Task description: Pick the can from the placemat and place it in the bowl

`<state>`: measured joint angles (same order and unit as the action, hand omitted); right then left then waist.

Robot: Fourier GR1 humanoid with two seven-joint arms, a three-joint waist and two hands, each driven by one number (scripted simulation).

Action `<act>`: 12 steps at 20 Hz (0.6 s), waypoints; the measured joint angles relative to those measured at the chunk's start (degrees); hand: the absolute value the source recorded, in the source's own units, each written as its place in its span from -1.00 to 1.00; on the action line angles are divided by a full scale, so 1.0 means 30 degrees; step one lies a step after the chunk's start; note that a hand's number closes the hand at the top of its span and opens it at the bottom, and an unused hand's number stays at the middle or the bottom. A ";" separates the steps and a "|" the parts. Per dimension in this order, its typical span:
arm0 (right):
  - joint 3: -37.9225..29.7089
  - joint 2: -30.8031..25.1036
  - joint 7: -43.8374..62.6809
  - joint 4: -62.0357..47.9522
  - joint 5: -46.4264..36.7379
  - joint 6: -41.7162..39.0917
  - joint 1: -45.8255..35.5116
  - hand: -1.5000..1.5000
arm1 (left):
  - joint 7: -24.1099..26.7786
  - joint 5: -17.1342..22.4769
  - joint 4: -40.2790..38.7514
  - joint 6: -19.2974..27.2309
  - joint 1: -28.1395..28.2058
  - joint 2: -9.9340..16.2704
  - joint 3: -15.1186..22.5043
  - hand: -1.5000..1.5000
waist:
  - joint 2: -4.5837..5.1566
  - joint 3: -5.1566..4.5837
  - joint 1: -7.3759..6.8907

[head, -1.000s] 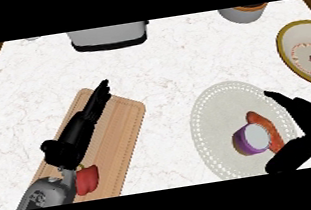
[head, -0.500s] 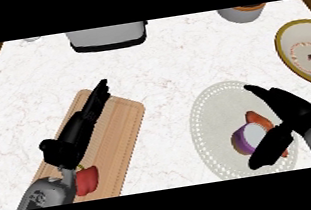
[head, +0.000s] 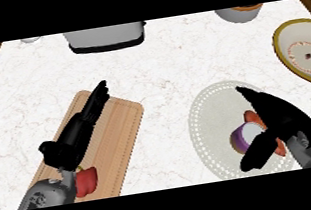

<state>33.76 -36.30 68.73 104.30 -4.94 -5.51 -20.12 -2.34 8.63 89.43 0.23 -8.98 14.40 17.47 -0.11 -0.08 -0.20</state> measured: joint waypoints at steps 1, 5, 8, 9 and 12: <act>0.0177 0.0141 -0.0106 -0.0070 -0.0508 0.0089 0.0158 -1.00 | -0.0112 0.0029 0.0345 -0.0056 0.0260 0.0095 -0.0023 0.00 | -0.0006 0.0002 -0.0014; 0.0539 0.0343 -0.0386 -0.0340 -0.2329 0.0324 0.0618 -1.00 | -0.0249 -0.0040 0.0338 -0.0187 0.0140 -0.0007 -0.0190 0.00 | -0.0006 0.0006 0.0056; 0.0734 0.0591 -0.0400 -0.0793 -0.3461 0.0422 0.0856 -1.00 | -0.0265 -0.0133 0.0454 -0.0231 0.0267 -0.0130 -0.0178 0.00 | -0.0001 0.0008 0.0055; 0.0703 0.0641 -0.0386 -0.0812 -0.3698 0.0422 0.0960 -1.00 | -0.0509 -0.0174 0.0486 -0.0143 0.0168 -0.0246 -0.0176 0.00 | 0.0000 0.0011 0.0072; 0.0513 0.0542 -0.0491 -0.0586 -0.4371 0.0470 0.1761 -1.00 | -0.0040 -0.0365 0.0303 -0.0250 0.0409 -0.0305 -0.0275 0.00 | -0.0004 0.0011 0.0136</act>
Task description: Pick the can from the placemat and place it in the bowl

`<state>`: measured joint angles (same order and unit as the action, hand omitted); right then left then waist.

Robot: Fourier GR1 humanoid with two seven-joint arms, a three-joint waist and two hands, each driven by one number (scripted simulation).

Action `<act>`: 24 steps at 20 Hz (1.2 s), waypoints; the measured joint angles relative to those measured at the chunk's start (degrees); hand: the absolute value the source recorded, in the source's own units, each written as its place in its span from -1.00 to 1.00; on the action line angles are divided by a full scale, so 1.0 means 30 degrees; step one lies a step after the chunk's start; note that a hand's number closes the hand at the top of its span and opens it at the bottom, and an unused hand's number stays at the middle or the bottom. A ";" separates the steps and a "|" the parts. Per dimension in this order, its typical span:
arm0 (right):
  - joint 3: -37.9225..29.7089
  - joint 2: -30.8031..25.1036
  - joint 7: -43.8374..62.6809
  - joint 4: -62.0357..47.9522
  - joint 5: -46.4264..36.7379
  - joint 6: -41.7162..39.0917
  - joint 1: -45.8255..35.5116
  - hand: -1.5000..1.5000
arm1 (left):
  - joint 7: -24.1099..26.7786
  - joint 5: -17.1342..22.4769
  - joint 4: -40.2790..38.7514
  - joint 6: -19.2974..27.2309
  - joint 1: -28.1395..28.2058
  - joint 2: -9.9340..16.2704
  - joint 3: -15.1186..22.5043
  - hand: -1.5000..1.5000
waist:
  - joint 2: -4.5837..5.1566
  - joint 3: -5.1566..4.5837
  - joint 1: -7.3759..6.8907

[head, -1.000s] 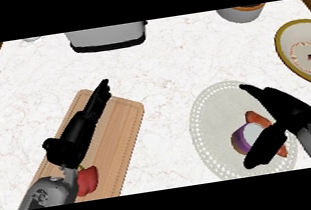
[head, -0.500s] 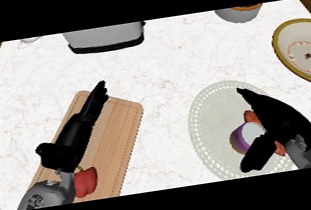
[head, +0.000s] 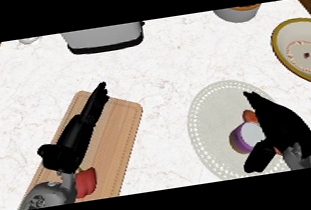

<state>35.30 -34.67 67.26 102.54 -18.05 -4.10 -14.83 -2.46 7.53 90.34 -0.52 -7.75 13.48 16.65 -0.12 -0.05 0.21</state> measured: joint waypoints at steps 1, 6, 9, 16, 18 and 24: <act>0.0024 0.0207 -0.0020 -0.0228 -0.0237 0.0014 0.0092 -1.00 | -0.0159 0.0127 -0.0105 -0.0164 -0.0232 0.0080 -0.0201 0.00 | 0.0008 -0.0003 -0.0005; -0.0377 0.0747 -0.0436 -0.0954 -0.0821 -0.0021 0.1040 -1.00 | -0.0589 -0.0132 0.0260 -0.0184 -0.0206 -0.0033 -0.0284 0.00 | 0.0020 0.0007 -0.0040; -0.0736 0.1040 -0.0701 -0.1260 -0.1121 -0.0131 0.1503 -1.00 | -0.0409 -0.0453 0.0026 -0.0204 -0.0244 -0.0323 -0.0232 0.00 | 0.0024 0.0007 -0.0032; -0.1907 0.2432 -0.1830 -0.3164 -0.2331 -0.0408 0.1733 1.00 | -0.0663 -0.0710 0.0387 -0.0612 0.0027 -0.0749 -0.0639 0.00 | 0.0014 -0.0004 -0.0083; -0.2140 0.2988 -0.2621 -0.3629 -0.2943 -0.0218 0.1870 1.00 | -0.0664 -0.0901 0.0553 -0.0759 0.0250 -0.0861 -0.0673 0.00 | -0.0029 -0.0044 -0.0091; -0.3089 0.3659 -0.3634 -0.3720 -0.5221 -0.0264 0.1986 1.00 | -0.0411 -0.1578 0.0160 -0.1043 0.0212 -0.1554 -0.1000 0.00 | -0.0045 -0.0066 -0.0085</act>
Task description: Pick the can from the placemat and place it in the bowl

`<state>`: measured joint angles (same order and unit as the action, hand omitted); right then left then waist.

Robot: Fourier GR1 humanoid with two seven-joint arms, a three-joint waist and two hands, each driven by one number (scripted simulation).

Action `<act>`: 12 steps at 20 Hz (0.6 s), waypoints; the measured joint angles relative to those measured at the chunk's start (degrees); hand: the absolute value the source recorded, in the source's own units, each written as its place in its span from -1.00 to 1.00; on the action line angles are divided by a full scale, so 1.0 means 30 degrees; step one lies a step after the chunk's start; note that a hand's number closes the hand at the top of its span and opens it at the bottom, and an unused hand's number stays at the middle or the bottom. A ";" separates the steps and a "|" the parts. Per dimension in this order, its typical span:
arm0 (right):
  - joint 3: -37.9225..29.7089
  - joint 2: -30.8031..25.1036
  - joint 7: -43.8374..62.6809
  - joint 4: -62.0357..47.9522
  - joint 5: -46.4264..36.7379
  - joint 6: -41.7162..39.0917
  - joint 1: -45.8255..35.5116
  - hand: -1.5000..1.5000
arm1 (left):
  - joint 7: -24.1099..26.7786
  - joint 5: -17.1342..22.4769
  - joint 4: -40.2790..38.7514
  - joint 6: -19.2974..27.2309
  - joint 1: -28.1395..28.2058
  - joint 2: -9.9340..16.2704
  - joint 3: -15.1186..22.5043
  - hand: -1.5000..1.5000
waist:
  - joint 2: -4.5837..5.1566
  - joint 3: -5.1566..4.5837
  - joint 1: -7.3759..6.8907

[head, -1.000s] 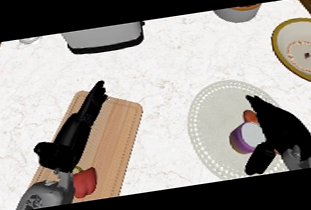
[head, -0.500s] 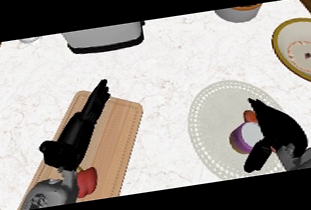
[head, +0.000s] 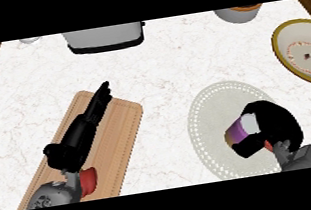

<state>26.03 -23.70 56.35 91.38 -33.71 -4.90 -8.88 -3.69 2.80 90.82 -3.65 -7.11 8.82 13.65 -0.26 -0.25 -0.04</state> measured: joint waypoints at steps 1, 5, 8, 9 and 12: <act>-0.0129 0.0266 -0.0020 -0.0209 -0.0332 -0.0119 -0.0203 1.00 | 0.0028 -0.0122 -0.0031 0.0010 -0.0005 -0.0139 -0.0059 0.00 | 0.0008 0.0002 0.0002; -0.0292 0.0014 -0.1902 -0.0383 -0.0755 -0.0742 -0.0229 1.00 | 0.0279 -0.0221 -0.0277 -0.0426 0.0084 -0.0121 -0.0363 0.00 | 0.0032 0.0012 0.0005; 0.0895 -0.1702 -0.5985 0.0232 -0.0576 -0.1790 -0.0080 1.00 | 0.0164 -0.0003 -0.0253 -0.0649 0.0023 -0.0063 -0.0433 0.00 | 0.0050 0.0059 -0.0116; 0.1439 -0.2267 -0.7425 0.0455 -0.0579 -0.2189 -0.0114 1.00 | 0.0180 0.0002 -0.0249 -0.0670 -0.0072 -0.0043 -0.0467 0.00 | 0.0075 0.0085 -0.0211; 0.2330 -0.4265 -1.2015 0.0772 -0.0688 -0.2490 0.0044 1.00 | 0.0276 0.0016 -0.0219 -0.0751 0.0013 0.0010 -0.0485 0.00 | 0.0092 0.0125 -0.0244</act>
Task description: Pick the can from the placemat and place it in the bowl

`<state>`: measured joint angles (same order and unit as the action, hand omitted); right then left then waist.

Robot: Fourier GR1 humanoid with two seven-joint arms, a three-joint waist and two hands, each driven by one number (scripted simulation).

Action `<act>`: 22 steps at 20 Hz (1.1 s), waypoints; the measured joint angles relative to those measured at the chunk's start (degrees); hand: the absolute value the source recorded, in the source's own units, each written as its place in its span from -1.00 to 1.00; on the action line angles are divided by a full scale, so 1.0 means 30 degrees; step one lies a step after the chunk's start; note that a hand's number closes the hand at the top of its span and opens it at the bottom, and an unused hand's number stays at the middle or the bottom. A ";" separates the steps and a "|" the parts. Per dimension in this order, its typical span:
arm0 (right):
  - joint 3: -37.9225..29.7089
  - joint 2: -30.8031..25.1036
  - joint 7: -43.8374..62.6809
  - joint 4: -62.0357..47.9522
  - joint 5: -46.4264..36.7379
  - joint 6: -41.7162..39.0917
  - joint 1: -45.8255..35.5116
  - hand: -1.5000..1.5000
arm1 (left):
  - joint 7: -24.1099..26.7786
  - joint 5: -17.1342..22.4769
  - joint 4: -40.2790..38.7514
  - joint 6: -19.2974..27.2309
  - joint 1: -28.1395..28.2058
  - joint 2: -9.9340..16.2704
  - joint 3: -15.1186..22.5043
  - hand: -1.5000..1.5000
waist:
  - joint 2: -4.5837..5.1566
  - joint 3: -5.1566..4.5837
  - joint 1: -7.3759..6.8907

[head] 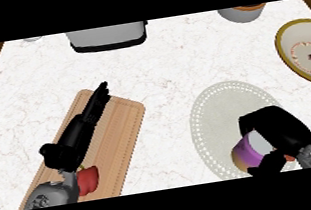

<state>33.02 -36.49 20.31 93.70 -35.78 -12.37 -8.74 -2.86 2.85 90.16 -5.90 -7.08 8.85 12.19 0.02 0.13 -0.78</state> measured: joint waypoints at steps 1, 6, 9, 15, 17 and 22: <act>-0.0057 -0.0839 -0.1605 -0.0062 -0.0051 0.0224 0.0142 1.00 | -0.0069 0.0013 0.0045 0.0012 0.0043 0.0008 -0.0023 0.00 | -0.0004 0.0009 0.0060; -0.1671 -0.3397 -0.7078 -0.1558 -0.1132 0.3461 0.0553 1.00 | -0.0042 -0.0200 -0.0013 0.0214 0.0089 -0.0139 -0.0063 0.00 | -0.0002 0.0003 0.0291; -0.3226 -0.3678 -0.8814 -0.2016 -0.0815 0.5451 0.0839 1.00 | -0.0273 -0.0094 0.0397 0.0083 0.0242 -0.0034 -0.0150 0.00 | -0.0024 -0.0005 0.0358; -0.6960 -0.3357 -1.0828 -0.0990 0.3268 0.6530 0.0763 1.00 | -0.0532 -0.0088 0.0578 0.0128 0.0325 -0.0098 -0.0260 0.00 | -0.0073 -0.0025 0.0523; -0.8325 -0.3414 -1.1154 -0.0820 0.5128 0.5989 0.0665 1.00 | -0.0443 -0.0091 0.0643 0.0048 0.0452 -0.0034 -0.0308 0.00 | -0.0074 -0.0031 0.0516; -1.0668 -0.3167 -1.1771 -0.2565 0.7073 0.4733 -0.0354 1.00 | -0.0152 -0.0294 0.0108 -0.0113 0.0210 -0.0325 -0.0359 0.00 | -0.0021 -0.0042 0.0324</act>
<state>1.02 -45.99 -15.00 86.00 -14.56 1.83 -9.81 -3.32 1.97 90.49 -6.24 -6.45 7.88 11.12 -0.05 0.00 0.20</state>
